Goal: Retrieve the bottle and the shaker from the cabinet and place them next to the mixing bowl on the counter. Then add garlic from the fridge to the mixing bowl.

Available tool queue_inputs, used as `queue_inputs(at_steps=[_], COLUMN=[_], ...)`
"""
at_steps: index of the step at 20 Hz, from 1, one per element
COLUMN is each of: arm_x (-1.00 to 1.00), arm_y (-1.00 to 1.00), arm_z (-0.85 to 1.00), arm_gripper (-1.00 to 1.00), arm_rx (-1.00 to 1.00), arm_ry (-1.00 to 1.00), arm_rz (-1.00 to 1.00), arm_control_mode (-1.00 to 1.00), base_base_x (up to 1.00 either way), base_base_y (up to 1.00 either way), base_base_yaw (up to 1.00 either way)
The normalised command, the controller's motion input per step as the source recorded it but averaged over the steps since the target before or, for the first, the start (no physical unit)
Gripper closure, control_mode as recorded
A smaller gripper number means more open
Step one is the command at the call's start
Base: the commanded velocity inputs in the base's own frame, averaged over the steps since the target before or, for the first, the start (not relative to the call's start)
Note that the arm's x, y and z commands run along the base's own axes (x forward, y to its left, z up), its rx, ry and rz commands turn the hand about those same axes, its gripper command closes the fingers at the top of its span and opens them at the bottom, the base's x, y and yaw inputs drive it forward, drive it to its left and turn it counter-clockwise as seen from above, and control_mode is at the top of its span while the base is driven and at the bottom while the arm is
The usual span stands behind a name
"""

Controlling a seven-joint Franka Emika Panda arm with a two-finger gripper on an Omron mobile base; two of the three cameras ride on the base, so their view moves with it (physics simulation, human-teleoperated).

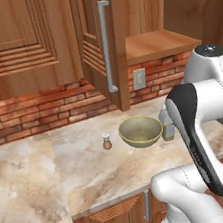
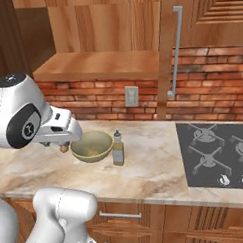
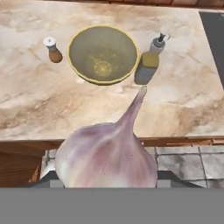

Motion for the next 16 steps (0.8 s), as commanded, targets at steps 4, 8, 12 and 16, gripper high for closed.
queue_inputs(at_steps=[4,8,12,16], arm_x=[0.79,0.94,0.58,0.15], arm_y=[0.04,0.20,0.24,0.08], arm_z=[-0.17,0.00,-0.11,-0.52], arm_gripper=[1.00,1.00,1.00,1.00], arm_rx=[0.00,0.00,0.00,0.01], arm_ry=[-0.01,0.00,0.00,0.00], arm_rz=[-0.04,-0.06,-0.07,-0.05], arm_control_mode=[-1.00,-1.00,-1.00,-1.00], base_base_x=[0.00,0.00,0.00,0.00], base_base_y=[0.00,0.00,0.00,0.00], base_base_yaw=[0.00,0.00,0.00,0.00])
